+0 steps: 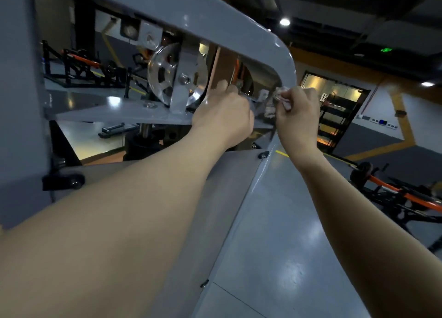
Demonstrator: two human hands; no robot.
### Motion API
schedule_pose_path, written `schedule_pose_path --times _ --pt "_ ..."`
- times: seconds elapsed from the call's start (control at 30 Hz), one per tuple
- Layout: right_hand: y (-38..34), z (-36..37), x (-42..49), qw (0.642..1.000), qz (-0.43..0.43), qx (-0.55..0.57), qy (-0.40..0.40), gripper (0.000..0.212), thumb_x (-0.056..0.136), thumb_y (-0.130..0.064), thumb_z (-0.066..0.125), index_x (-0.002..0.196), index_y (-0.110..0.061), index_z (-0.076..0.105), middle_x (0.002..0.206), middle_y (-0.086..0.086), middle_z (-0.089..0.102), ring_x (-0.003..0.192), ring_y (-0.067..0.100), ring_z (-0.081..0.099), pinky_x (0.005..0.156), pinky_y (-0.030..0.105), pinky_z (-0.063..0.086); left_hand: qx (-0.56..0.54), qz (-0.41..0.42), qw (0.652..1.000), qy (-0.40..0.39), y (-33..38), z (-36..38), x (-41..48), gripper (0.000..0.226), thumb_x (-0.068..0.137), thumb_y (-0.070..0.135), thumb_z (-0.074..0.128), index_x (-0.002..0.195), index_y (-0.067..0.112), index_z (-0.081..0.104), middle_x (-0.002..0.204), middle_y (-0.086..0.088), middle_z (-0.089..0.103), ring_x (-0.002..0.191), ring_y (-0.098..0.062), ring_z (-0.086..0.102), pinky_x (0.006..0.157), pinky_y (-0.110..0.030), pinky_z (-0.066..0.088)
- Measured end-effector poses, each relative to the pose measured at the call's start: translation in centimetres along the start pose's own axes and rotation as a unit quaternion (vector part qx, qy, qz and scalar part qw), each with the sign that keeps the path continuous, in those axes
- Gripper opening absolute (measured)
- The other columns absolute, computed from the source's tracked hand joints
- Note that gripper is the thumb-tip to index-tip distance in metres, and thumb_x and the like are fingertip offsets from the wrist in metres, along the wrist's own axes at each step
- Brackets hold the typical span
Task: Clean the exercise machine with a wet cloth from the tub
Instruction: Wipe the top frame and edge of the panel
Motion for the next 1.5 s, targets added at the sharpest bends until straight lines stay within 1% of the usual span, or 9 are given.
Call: schedule_pose_path --times 0.1,0.27,0.47,0.6,0.83,0.97,1.17,1.33,1.5 --pt "-0.8 -0.8 0.9 0.990 -0.128 -0.039 0.042 0.013 0.098 -0.010 0.063 0.106 -0.003 0.070 0.109 0.016 0.055 0.092 0.009 0.044 0.078 0.000 0.034 -0.014 0.001 1.000 0.007 -0.3 0.0 -0.1 0.040 0.103 0.029 0.039 0.110 0.003 0.069 0.121 -0.016 0.058 0.125 -0.033 0.043 0.095 -0.042 0.040" --pt "1.0 -0.1 0.7 0.953 -0.260 -0.153 -0.006 0.032 0.102 -0.024 0.051 0.116 -0.004 0.071 0.104 0.022 0.056 0.088 0.034 0.056 0.070 0.036 0.051 -0.009 0.018 1.000 0.019 -0.2 -0.1 -0.3 0.039 0.103 0.025 0.038 0.113 0.004 0.068 0.126 -0.015 0.056 0.129 -0.032 0.039 0.099 -0.041 0.038" --pt "-1.6 -0.1 1.5 0.947 -0.294 -0.129 0.029 0.027 0.098 -0.015 0.054 0.116 -0.001 0.070 0.106 0.024 0.057 0.092 0.036 0.056 0.075 0.032 0.045 0.010 0.042 0.999 0.029 -0.4 0.3 -0.1 0.039 0.103 0.027 0.037 0.108 0.006 0.069 0.121 -0.016 0.059 0.125 -0.033 0.042 0.095 -0.039 0.037" --pt "-1.5 -0.7 2.9 0.887 -0.392 -0.236 0.066 0.017 0.098 -0.014 0.062 0.114 -0.013 0.068 0.101 0.019 0.060 0.086 0.034 0.054 0.061 0.033 0.041 0.008 0.043 0.999 0.024 -0.3 0.3 -0.1 0.036 0.102 0.028 0.039 0.101 0.009 0.069 0.118 -0.014 0.059 0.124 -0.031 0.042 0.095 -0.039 0.037" --pt "0.6 0.1 2.6 0.873 -0.350 -0.339 0.012 0.018 0.097 -0.020 0.061 0.114 -0.018 0.066 0.070 0.005 0.058 0.052 0.027 0.055 0.049 0.025 0.029 0.019 0.035 0.999 0.012 -0.2 0.3 -0.1 0.038 0.103 0.031 0.037 0.102 0.009 0.067 0.122 -0.013 0.058 0.125 -0.030 0.041 0.098 -0.041 0.037" --pt "-1.0 -0.4 3.6 0.863 -0.376 -0.334 0.047 0.020 0.099 -0.019 0.057 0.114 -0.018 0.070 0.069 0.001 0.061 0.053 0.025 0.061 0.046 0.023 0.032 0.027 0.029 0.999 0.002 -0.2 0.2 -0.1 0.041 0.104 0.036 0.036 0.105 0.010 0.068 0.125 -0.013 0.057 0.128 -0.030 0.040 0.100 -0.042 0.037" --pt "0.8 1.0 2.4 0.862 -0.259 -0.409 -0.150 0.032 0.095 -0.016 0.064 0.126 -0.011 0.057 0.068 0.011 0.063 0.060 0.035 0.062 0.056 0.035 0.040 0.039 0.037 0.999 0.004 0.0 0.2 -0.1 0.043 0.103 0.036 0.036 0.110 0.009 0.068 0.126 -0.014 0.057 0.128 -0.030 0.039 0.102 -0.043 0.037" --pt "-0.7 0.4 3.1 0.883 -0.254 -0.382 -0.099 0.032 0.096 -0.020 0.065 0.126 -0.014 0.060 0.055 -0.001 0.031 0.048 0.021 0.036 0.051 0.023 0.024 0.049 0.041 0.998 0.017 0.0 0.4 0.1 0.038 0.103 0.032 0.036 0.100 0.010 0.067 0.118 -0.013 0.058 0.122 -0.030 0.042 0.096 -0.041 0.038" --pt "0.9 1.7 1.7 0.862 -0.192 -0.424 -0.202 0.031 0.101 -0.013 0.051 0.131 -0.021 0.054 0.059 0.003 0.029 0.064 0.032 0.052 0.056 0.032 0.034 0.048 0.046 0.998 0.018 -0.1 0.5 0.1 0.036 0.101 0.027 0.036 0.100 0.008 0.066 0.116 -0.014 0.058 0.119 -0.030 0.042 0.096 -0.041 0.039"
Point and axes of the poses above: each hand's wrist, its own x-axis towards the middle knuckle, its own z-axis out of the palm, y = z × x, the point moved 3 cm from there along x, towards the middle knuckle
